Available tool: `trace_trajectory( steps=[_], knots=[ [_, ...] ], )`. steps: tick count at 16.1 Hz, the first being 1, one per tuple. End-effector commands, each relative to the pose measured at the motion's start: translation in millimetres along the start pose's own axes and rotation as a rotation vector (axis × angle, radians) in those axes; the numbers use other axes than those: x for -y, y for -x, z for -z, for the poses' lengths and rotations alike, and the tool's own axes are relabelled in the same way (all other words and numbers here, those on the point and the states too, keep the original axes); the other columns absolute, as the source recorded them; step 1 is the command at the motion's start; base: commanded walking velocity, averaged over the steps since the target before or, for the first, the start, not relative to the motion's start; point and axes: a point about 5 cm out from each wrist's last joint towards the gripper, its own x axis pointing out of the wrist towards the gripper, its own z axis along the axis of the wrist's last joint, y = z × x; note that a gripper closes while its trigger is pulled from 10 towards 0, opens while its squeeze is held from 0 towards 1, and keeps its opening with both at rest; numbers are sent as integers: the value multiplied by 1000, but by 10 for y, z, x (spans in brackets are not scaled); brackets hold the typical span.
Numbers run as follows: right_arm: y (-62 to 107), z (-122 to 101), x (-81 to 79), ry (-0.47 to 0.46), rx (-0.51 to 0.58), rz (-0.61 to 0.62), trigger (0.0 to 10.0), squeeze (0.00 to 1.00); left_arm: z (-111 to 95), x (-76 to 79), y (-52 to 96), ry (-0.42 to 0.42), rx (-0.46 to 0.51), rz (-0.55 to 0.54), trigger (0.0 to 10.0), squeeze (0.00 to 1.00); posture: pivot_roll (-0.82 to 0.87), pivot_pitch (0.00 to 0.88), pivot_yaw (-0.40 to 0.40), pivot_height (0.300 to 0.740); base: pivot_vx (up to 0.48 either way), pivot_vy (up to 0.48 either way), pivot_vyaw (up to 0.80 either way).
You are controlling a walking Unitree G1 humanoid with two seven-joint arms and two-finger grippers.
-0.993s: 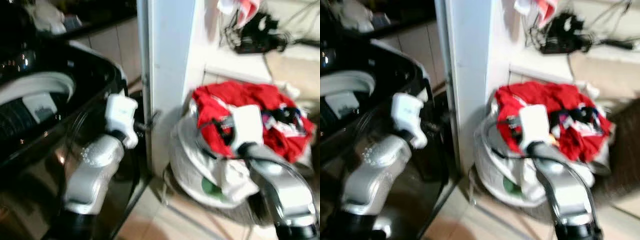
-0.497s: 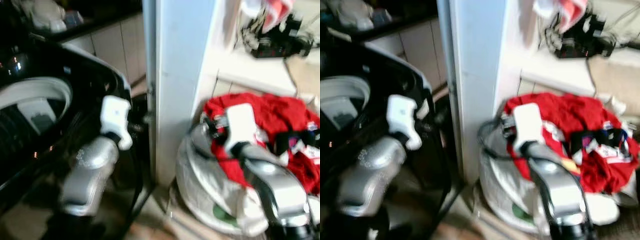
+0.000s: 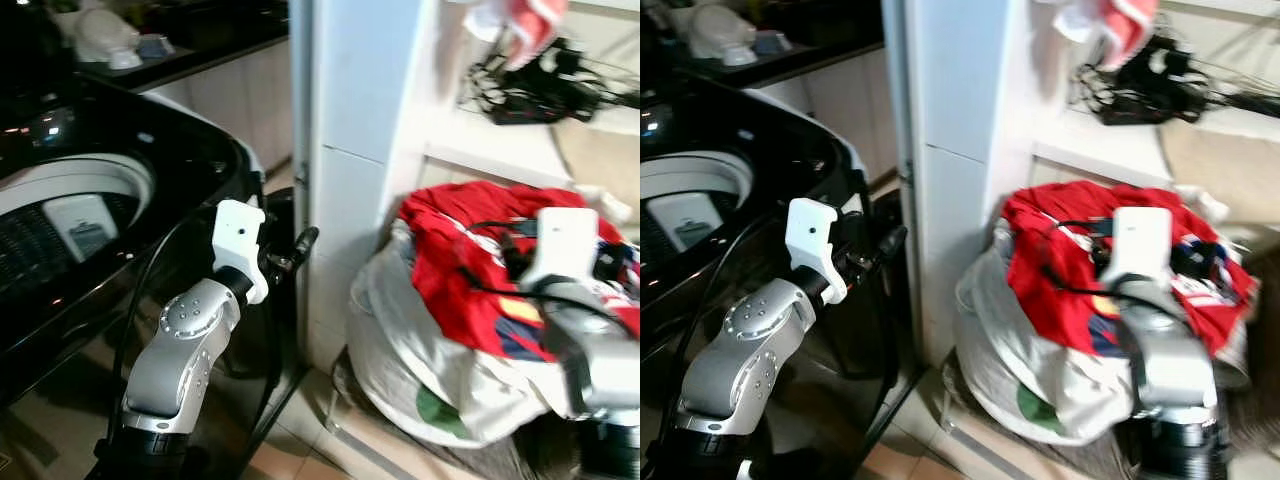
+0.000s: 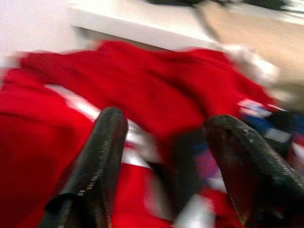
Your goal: Clothes washing
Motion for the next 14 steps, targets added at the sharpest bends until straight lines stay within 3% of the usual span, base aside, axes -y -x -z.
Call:
trace_trajectory(
  steps=[1, 3, 5, 6, 7, 8, 10, 12, 14],
  knots=[
    [-47, -22, 97, -19, -1, 26, 10000, 1000, -42, 36, 1, -16, 9, 42, 10000, 0, -64, 0, -1, 740, 0, 0, 0],
    [-115, 48, 180, -2, -56, -2, 10000, 1000, -41, 60, 1, -22, 1, 71, 10000, 0, -64, 0, -1, 740, 0, 0, 0],
    [-149, 22, 183, -2, -32, -47, 10000, 1000, -37, 56, -2, -32, -5, 65, 10000, 0, -62, 0, -3, 740, 0, 0, 0],
    [-144, -48, 154, -17, 13, -78, 10000, 1000, -38, 39, -6, -32, -5, 43, 10000, 0, -61, 0, -5, 740, 0, 0, 0],
    [-69, -143, 26, 6, 75, -108, 10000, 925, -56, -8, -8, -41, 19, -14, 10000, 0, -58, 0, -10, 740, 0, 0, 0],
    [20, -180, -115, 12, 108, -144, 10000, 0, -56, -30, -3, -36, 25, -41, 10000, 0, -58, 0, -12, 740, 0, 0, 0],
    [179, -204, -357, -12, 151, -241, 10000, 0, -44, -39, 8, -22, 29, -62, 10000, 0, -58, 0, -13, 740, 0, 0, 0],
    [393, -220, -751, 13, 192, -441, 10000, 0, -18, -71, 20, -17, 34, -125, 10000, 0, -62, 0, -12, 740, 0, 0, 0],
    [442, -198, -883, 42, 193, -495, 10000, 0, -5, -52, 18, -39, 26, -115, 10000, 0, -63, 0, -22, 740, 268, 0, 0]
  ],
)
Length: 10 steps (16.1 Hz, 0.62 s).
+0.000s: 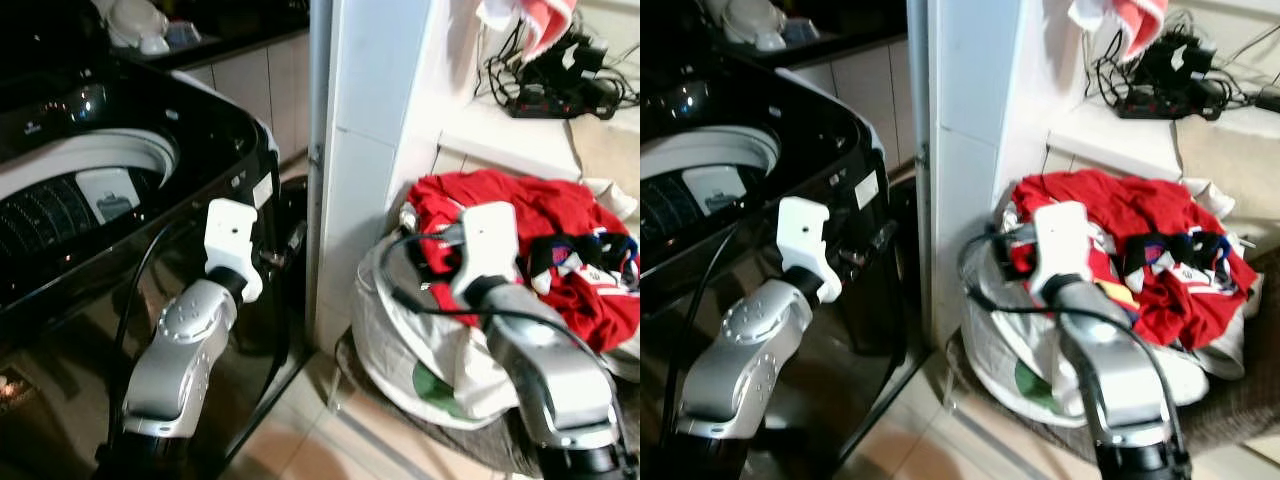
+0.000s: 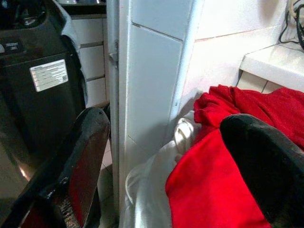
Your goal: Clothes washing
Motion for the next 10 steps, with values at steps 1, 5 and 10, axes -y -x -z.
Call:
trace_trajectory(
  steps=[1, 5, 10],
  knots=[
    [7, 4, 20, 18, -9, 16, 10000, 0, -12, 7, -2, -15, 7, -9, 10000, 0, -61, 0, -26, 740, 304, 0, 0],
    [5, -39, -7, 25, 3, -14, 10000, 0, -3, -40, 22, -24, -1, -29, 10000, 0, -59, 0, -31, 740, 313, 0, 0],
    [10, -47, -20, 29, 5, -28, 10000, 0, -19, -30, 7, -29, 2, -21, 10000, 0, -61, 0, -22, 740, 321, 0, -250]
  ],
)
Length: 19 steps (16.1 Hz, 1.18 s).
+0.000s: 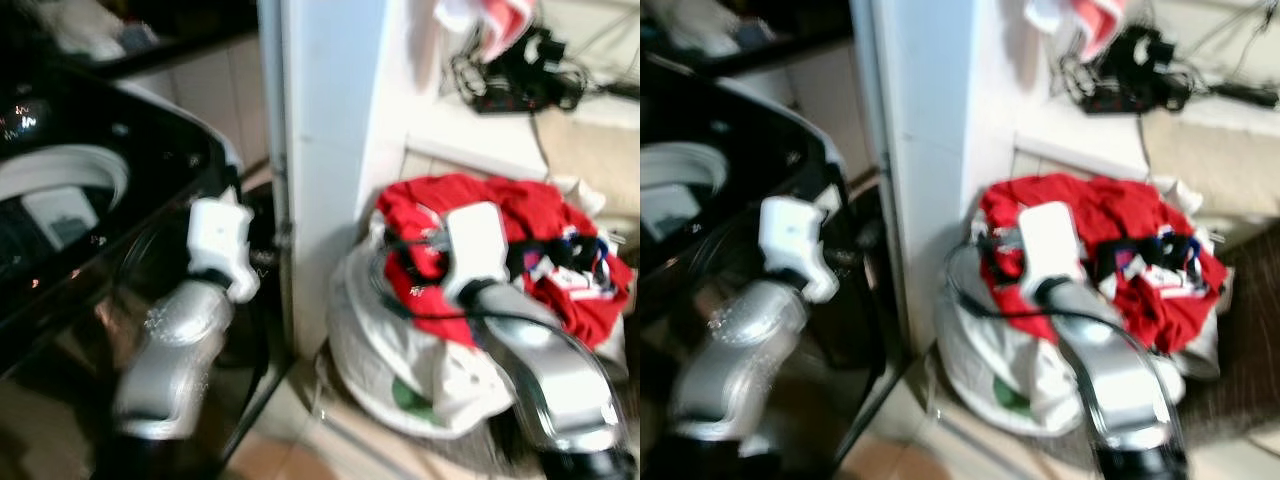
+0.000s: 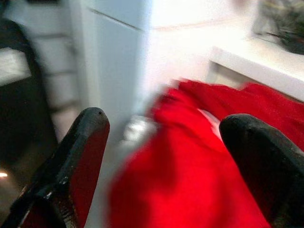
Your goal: Clothes washing
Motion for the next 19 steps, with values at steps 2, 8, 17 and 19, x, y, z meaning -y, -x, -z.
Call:
trace_trajectory(
  steps=[2, 8, 17, 19],
  knots=[
    [-8, -51, -19, 1, 17, 9, 10000, 0, -30, -120, 31, -18, 8, -37, 10000, 0, -59, 0, -20, 740, 0, 0, 0],
    [-70, 21, 369, -52, -67, 185, 10000, 1000, -31, -155, 27, -24, 6, -31, 10000, 0, -61, 0, -13, 740, 0, 0, 0],
    [-292, 323, 930, -58, -177, 292, 10000, 1000, -9, -54, 39, -12, -19, 58, 10000, 0, -50, 0, -7, 740, 0, 0, 0],
    [-376, 400, 1013, -37, -207, 285, 10000, 1000, -18, -52, 31, -16, -17, 68, 10000, 0, -42, 0, -8, 740, 0, 0, 0]
  ],
)
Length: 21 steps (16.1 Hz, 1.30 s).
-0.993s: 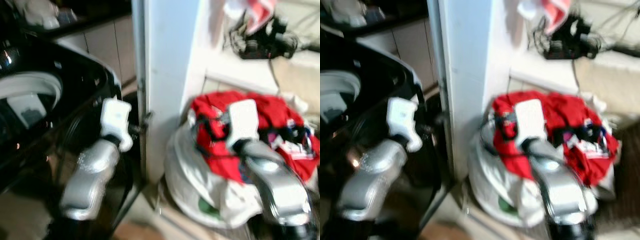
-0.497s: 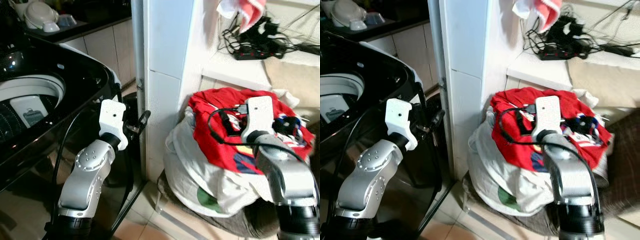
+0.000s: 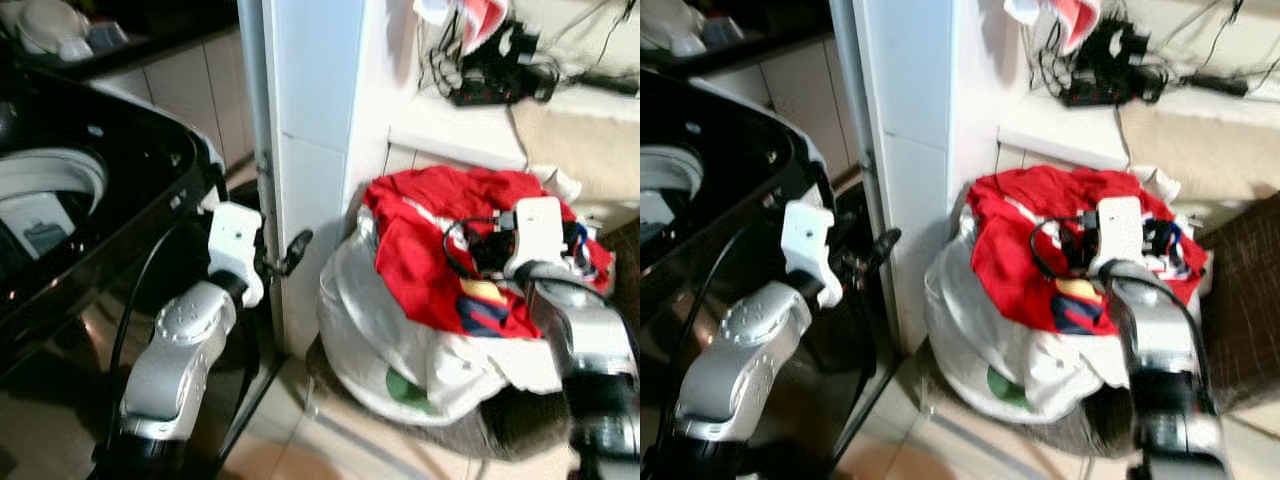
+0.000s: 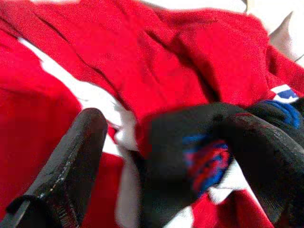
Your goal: Clothes washing
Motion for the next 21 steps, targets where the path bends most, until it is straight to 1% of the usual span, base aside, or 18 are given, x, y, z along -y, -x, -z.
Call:
trace_trajectory(
  steps=[1, 2, 3, 4, 5, 6, 7, 9, 10, 11, 13, 14, 16, 17, 18, 19, 20, 21],
  knots=[
    [-54, -11, 30, 42, -5, 9, 10000, 1000, -40, 6, 0, -18, 1, 27, 10000, 0, -34, 0, -11, 740, 0, 0, 0],
    [-77, 0, 45, 71, -18, 19, 10000, 1000, -41, 15, 3, -19, 0, 39, 10000, 0, -34, 0, -11, 740, 0, 0, 0],
    [-120, 14, 62, 100, -28, 24, 10000, 1000, -37, 55, 20, -7, -5, 90, 10000, 0, -32, 0, -12, 740, 0, 0, 0],
    [-159, 35, 58, 112, -37, 12, 10000, 0, -42, 112, 52, -5, 0, 158, 10000, 0, -25, 0, -15, 740, 0, 0, 0],
    [-183, 52, 45, 124, -42, -3, 10000, 0, -54, 144, 77, -20, 12, 202, 10000, 0, -25, 0, -15, 740, 0, 0, 0],
    [-191, 65, 39, 136, -49, -6, 3647, 0, -65, 148, 86, -29, 21, 210, 10000, 0, -25, 0, -15, 740, 0, 0, 0],
    [-191, 79, 41, 150, -60, 0, 0, 0, -71, 141, 89, -30, 24, 208, 10000, 0, -15, 0, -22, 740, 0, 0, 0],
    [-190, 101, 60, 160, -76, 17, 0, 0, -76, 130, 93, -22, 21, 209, 10000, 0, -14, 0, -25, 740, 0, 0, 0],
    [-196, 116, 91, 161, -87, 39, 0, 0, -63, 130, 105, 5, 1, 221, 10000, 0, -14, 0, -24, 740, 0, 0, 0],
    [-192, 124, 122, 152, -96, 65, 0, 0, -48, 166, 129, 35, -29, 268, 10000, 0, -14, 0, -24, 740, 0, 0, 0],
    [-174, 128, 148, 154, -106, 92, 0, 0, -34, 203, 135, 62, -60, 298, 10000, 0, -18, 0, -19, 740, 0, 0, 0],
    [-166, 133, 157, 180, -110, 106, 0, 0, -37, 203, 114, 77, -63, 286, 10000, 0, -21, 0, -15, 740, 0, 0, 0],
    [-168, 140, 152, 183, -109, 107, 0, 0, -46, 191, 85, 65, -62, 276, 10000, 0, -21, 0, -14, 740, 0, 0, 0],
    [-170, 144, 150, 181, -111, 110, 0, 0, -58, 182, 85, 74, -66, 276, 10000, 0, -21, 0, -14, 740, 0, 0, 0],
    [-170, 149, 149, 176, -116, 115, 0, 0, -68, 169, 88, 70, -67, 272, 9451, 0, -18, 0, -16, 740, 0, 0, 0],
    [-169, 153, 145, 174, -121, 119, 0, 0, -77, 153, 93, 44, -66, 264, 9020, 0, -17, 0, -16, 740, 0, 0, 0],
    [-169, 157, 137, 173, -124, 120, 0, 0, -86, 149, 100, -16, -55, 266, 10000, 0, -14, 0, -18, 740, 0, 0, 0],
    [-169, 162, 130, 171, -126, 119, 0, 0, -78, 161, 110, -62, -53, 281, 10000, 0, -14, 0, -18, 740, 0, 0, 0]
  ],
)
